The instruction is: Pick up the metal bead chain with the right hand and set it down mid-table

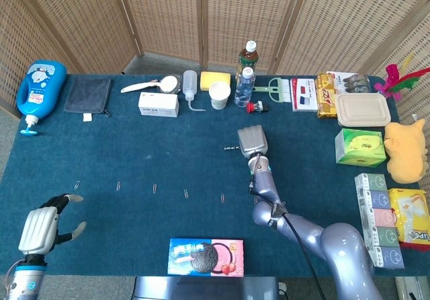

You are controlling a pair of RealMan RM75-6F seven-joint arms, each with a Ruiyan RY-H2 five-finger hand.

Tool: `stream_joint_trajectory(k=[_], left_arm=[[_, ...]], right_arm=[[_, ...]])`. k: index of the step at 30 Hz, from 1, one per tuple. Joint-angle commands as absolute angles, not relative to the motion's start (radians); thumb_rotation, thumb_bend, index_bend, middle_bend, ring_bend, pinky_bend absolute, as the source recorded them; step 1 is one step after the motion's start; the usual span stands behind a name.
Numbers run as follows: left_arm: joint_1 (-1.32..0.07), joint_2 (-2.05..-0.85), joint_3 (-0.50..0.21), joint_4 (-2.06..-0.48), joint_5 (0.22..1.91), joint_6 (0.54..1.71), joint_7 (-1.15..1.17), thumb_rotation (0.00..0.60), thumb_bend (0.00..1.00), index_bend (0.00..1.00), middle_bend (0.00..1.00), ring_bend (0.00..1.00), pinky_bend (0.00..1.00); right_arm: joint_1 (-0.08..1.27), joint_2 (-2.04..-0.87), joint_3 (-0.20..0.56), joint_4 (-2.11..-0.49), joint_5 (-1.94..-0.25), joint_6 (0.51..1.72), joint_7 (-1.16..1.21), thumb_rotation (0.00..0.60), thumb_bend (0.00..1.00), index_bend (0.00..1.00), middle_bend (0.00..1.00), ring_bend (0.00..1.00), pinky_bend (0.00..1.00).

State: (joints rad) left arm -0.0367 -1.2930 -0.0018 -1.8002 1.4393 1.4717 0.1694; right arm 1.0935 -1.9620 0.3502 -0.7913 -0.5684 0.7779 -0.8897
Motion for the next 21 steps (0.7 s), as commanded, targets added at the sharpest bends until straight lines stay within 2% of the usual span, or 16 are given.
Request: stream_joint_trajectory(k=[1,10,21], left_arm=[[-0.034,-1.290,-0.002,-1.801,1.441,1.477,0.168,0.600,0.39,0.33,0.34,0.30,0.39],[-0.029,-1.288,0.000,-1.802,1.445,1.484,0.165,0.600,0.39,0.33,0.34,0.30,0.39],[-0.034,-1.289,-0.010,-1.801,1.457,1.490,0.158,0.600,0.39,0.32,0.34,0.30,0.39]], right_arm=[[1.095,-1.958,0.353,-0.798,-0.565,0.776,-0.888,0.600,0.47,0.64,0.77,0.91,0.73],[1.083,-1.915,0.360,-0.870,-0.584,0.797,-0.847,0.600,0.51,0.67,0.78,0.92,0.73],[1.003,-1.738,0.341,-1.193,-0.690,0.940,-0.781,0.600,0.51,0.68,0.79,0.92,0.73]])
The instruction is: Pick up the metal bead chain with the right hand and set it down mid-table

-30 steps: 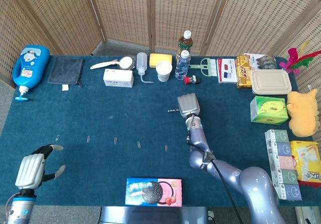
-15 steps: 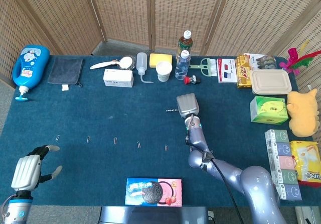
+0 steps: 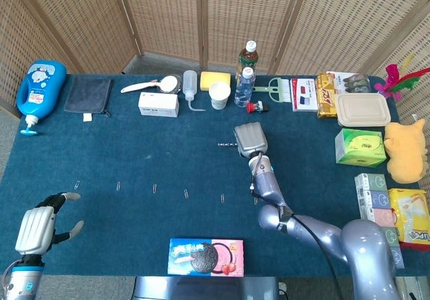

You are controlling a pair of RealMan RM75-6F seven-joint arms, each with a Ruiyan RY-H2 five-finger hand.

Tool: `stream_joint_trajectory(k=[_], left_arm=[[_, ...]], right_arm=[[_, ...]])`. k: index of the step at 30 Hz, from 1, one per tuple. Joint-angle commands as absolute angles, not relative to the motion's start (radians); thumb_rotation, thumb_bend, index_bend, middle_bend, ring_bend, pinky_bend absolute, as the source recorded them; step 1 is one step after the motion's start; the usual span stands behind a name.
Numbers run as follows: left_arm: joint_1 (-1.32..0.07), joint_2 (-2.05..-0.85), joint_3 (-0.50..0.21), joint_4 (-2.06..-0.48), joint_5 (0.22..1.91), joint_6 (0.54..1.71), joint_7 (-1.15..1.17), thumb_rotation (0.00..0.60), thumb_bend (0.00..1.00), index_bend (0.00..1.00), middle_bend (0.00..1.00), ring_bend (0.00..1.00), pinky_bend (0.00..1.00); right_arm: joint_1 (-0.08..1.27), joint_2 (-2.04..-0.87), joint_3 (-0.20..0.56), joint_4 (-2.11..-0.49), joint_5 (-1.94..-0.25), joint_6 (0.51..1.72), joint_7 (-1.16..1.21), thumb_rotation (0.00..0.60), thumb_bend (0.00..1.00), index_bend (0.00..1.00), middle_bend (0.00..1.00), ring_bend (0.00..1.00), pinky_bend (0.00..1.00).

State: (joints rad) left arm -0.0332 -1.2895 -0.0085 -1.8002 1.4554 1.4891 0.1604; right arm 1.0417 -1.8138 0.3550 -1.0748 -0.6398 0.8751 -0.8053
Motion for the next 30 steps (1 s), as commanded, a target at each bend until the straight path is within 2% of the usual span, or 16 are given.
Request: stream_joint_trajectory(k=[1,7,14,30], left_arm=[[-0.035,-1.288,-0.011,-1.801,1.458,1.491,0.156,0.600,0.39,0.32,0.34,0.30,0.39],[-0.052,-1.257,-0.033,-1.823,1.479,1.494,0.137,0.600,0.39,0.31,0.34,0.29,0.39],[-0.077,-1.221,-0.065,-1.856,1.494,1.496,0.138,0.600,0.39,0.30,0.34,0.29,0.39],[-0.101,-1.174,-0.088,-1.938,1.500,1.501,0.163,0.600,0.39,0.28,0.33,0.28,0.39]], right_arm=[[0.990,-1.716,0.334,-1.234,-0.708,0.961,-0.777,0.600,0.51,0.68,0.79,0.92,0.73],[0.928,-1.603,0.271,-1.436,-0.777,1.056,-0.802,0.600,0.51,0.68,0.79,0.92,0.73],[0.876,-1.526,0.194,-1.567,-0.821,1.129,-0.852,0.600,0.51,0.68,0.79,0.92,0.73],[0.788,-1.444,0.048,-1.716,-0.926,1.222,-0.941,0.600,0.51,0.68,0.79,0.92,0.73]])
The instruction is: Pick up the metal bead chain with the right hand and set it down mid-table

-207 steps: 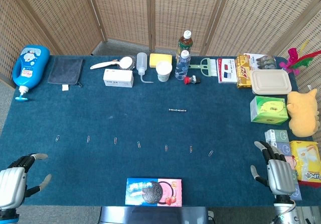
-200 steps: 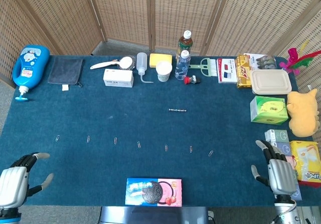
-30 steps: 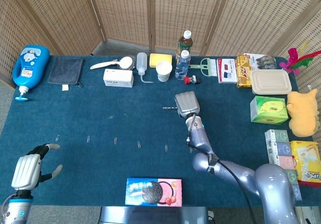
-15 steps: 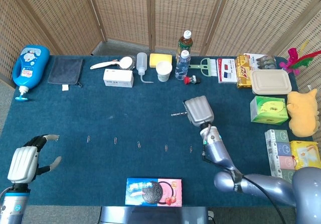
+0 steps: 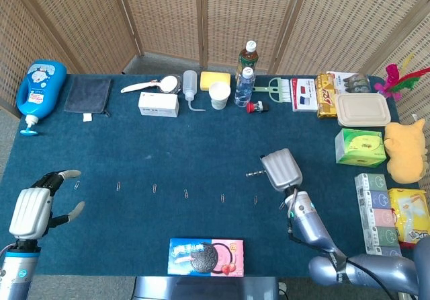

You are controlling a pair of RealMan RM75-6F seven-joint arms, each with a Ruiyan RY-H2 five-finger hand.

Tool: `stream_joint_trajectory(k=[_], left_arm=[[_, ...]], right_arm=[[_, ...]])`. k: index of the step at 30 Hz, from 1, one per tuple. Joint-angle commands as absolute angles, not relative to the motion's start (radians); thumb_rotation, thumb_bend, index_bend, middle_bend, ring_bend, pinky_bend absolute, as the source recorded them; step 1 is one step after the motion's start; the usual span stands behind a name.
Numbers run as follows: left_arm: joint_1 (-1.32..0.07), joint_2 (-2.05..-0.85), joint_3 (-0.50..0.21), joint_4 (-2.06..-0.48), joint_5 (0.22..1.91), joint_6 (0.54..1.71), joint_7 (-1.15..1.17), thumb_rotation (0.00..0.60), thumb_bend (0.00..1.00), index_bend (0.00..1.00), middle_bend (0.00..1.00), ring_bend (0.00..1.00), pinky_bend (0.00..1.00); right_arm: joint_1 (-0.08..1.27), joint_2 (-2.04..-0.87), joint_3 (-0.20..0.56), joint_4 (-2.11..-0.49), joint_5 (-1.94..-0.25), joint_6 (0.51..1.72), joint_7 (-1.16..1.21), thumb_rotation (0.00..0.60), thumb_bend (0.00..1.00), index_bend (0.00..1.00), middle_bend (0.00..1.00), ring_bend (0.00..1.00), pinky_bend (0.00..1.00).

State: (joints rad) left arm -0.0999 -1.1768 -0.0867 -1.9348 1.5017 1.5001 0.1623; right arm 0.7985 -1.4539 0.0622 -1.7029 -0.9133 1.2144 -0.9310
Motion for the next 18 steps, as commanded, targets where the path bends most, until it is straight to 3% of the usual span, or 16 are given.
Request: stream_joint_trajectory(k=[1,18], left_arm=[[-0.101,-1.172,-0.090,-1.940,1.499,1.504,0.163,0.600,0.39,0.28,0.33,0.28,0.39],[-0.096,-1.143,-0.078,-1.970,1.512,1.519,0.186,0.600,0.39,0.28,0.33,0.27,0.39]], right_arm=[[0.781,-1.440,0.038,-1.723,-0.934,1.226,-0.944,0.600,0.51,0.68,0.79,0.92,0.73],[0.659,-1.416,-0.076,-1.697,-1.031,1.275,-0.945,0.600,0.51,0.68,0.79,0.92,0.73]])
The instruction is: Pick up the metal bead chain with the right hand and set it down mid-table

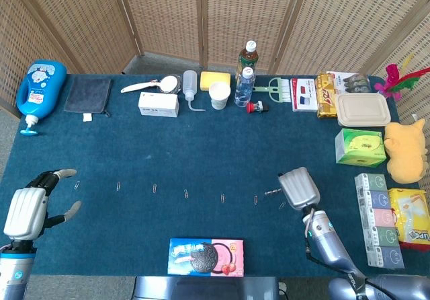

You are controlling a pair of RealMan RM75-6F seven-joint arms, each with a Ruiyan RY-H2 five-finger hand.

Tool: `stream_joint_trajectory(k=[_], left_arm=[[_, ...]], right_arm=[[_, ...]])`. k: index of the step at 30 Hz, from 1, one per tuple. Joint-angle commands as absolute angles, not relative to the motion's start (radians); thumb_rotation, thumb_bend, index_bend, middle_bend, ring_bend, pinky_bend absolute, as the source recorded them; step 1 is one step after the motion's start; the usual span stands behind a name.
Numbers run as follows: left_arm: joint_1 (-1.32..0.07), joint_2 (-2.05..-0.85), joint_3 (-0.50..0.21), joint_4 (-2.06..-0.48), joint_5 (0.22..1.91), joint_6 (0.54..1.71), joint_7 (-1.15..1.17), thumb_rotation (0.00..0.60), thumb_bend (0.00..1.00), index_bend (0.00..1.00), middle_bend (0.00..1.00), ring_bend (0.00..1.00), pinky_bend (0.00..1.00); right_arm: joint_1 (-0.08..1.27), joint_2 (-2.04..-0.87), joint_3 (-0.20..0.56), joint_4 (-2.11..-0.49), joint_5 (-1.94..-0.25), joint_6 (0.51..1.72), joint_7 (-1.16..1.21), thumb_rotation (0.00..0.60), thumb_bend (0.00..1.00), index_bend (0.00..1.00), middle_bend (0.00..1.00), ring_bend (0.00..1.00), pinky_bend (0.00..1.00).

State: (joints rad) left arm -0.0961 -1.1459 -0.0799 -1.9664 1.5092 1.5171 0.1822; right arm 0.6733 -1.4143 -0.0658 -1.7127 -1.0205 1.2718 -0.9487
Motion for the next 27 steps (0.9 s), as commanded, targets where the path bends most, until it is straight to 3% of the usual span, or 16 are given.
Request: stream_joint_trajectory(k=[1,27], left_arm=[[-0.095,-1.141,-0.078,-1.973,1.514,1.520,0.188,0.600,0.39,0.28,0.33,0.27,0.39],[-0.081,-1.131,-0.059,-2.010,1.539,1.541,0.213,0.600,0.39,0.27,0.33,0.27,0.39]], right_arm=[[0.654,-1.416,-0.079,-1.688,-1.035,1.277,-0.946,0.600,0.51,0.68,0.79,0.92,0.73],[0.568,-1.407,-0.095,-1.643,-1.087,1.241,-0.971,0.600,0.51,0.67,0.79,0.92,0.73]])
